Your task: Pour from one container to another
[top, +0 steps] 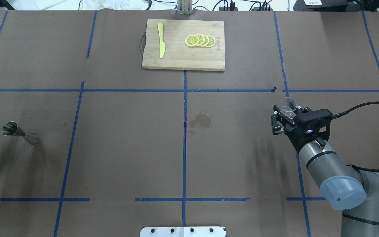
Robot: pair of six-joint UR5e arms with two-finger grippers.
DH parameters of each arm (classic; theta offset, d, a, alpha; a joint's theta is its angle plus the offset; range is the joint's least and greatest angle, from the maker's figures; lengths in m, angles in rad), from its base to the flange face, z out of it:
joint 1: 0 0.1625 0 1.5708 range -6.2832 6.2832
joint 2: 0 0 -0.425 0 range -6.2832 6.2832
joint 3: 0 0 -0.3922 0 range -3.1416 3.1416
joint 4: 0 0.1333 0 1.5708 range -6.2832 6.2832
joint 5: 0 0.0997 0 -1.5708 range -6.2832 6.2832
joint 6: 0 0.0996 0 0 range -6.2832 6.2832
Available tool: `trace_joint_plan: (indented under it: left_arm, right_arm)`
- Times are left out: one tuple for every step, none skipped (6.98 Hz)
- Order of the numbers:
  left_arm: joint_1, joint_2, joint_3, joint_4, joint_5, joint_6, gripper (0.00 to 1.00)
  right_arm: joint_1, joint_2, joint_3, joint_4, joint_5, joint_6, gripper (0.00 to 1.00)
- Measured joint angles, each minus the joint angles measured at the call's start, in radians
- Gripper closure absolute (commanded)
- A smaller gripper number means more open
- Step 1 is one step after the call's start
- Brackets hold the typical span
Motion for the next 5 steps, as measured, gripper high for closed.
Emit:
trace_joint_plan:
  left_arm:
    - [-0.072, -0.024, 0.0, 0.042, -0.079, 0.03, 0.0]
    - [-0.145, -0.053, -0.001, 0.088, -0.157, 0.066, 0.0]
    - [-0.223, -0.084, -0.002, 0.141, -0.259, 0.085, 0.0]
    - [-0.309, -0.113, -0.007, 0.201, -0.383, 0.11, 0.0]
    - [-0.384, -0.131, -0.019, 0.264, -0.497, 0.146, 0.0]
  right_arm:
    - [-0.004, 0.002, -0.023, 0.001, 0.009, 0.029, 1.0]
    - [-0.013, 0.005, -0.049, 0.001, 0.01, 0.077, 1.0]
    - [-0.026, 0.008, -0.075, 0.002, 0.0, 0.121, 1.0]
    - [-0.046, 0.01, -0.097, 0.004, -0.03, 0.164, 1.0]
    - [-0.072, 0.011, -0.113, 0.004, -0.074, 0.192, 1.0]
